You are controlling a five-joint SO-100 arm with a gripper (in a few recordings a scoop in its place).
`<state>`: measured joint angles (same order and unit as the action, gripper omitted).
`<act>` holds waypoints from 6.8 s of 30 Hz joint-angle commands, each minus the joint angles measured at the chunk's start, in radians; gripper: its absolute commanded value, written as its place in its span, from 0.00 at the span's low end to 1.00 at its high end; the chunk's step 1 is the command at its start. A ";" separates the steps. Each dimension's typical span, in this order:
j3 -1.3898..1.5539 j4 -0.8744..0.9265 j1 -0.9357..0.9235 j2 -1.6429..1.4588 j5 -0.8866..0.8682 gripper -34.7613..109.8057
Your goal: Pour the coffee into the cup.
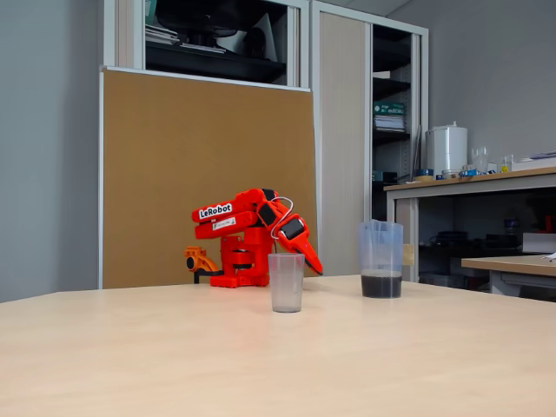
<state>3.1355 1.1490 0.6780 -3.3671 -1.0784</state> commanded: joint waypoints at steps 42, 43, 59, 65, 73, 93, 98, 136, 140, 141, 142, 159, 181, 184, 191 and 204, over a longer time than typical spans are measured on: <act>-0.048 -0.827 0.219 0.591 -0.799 0.35; -0.048 -0.842 0.221 0.592 -0.799 0.35; -0.046 -1.175 0.261 0.704 -0.785 0.37; -0.084 -1.284 0.252 0.795 -0.775 0.37; -0.163 -1.402 0.221 0.960 -0.759 0.37; -0.325 -1.606 0.179 1.341 -0.704 0.36; -0.376 -1.632 0.163 1.416 -0.661 0.36; -0.537 -1.767 0.043 1.646 -0.489 0.37; -0.523 -1.792 0.043 1.657 -0.502 0.37; -0.520 -1.798 0.041 1.658 -0.502 0.37; -0.517 -1.804 0.040 1.661 -0.505 0.37; -0.515 -1.844 -0.003 1.712 -0.500 0.36; -0.546 -1.818 -0.061 1.738 -0.523 0.24; -0.541 -1.838 -0.067 1.740 -0.509 0.24; -0.514 -1.870 -0.086 1.720 -0.499 0.24; -0.442 -1.723 -0.124 1.486 -0.514 0.24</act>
<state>2.6676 -0.5783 0.5614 -1.7840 -1.5877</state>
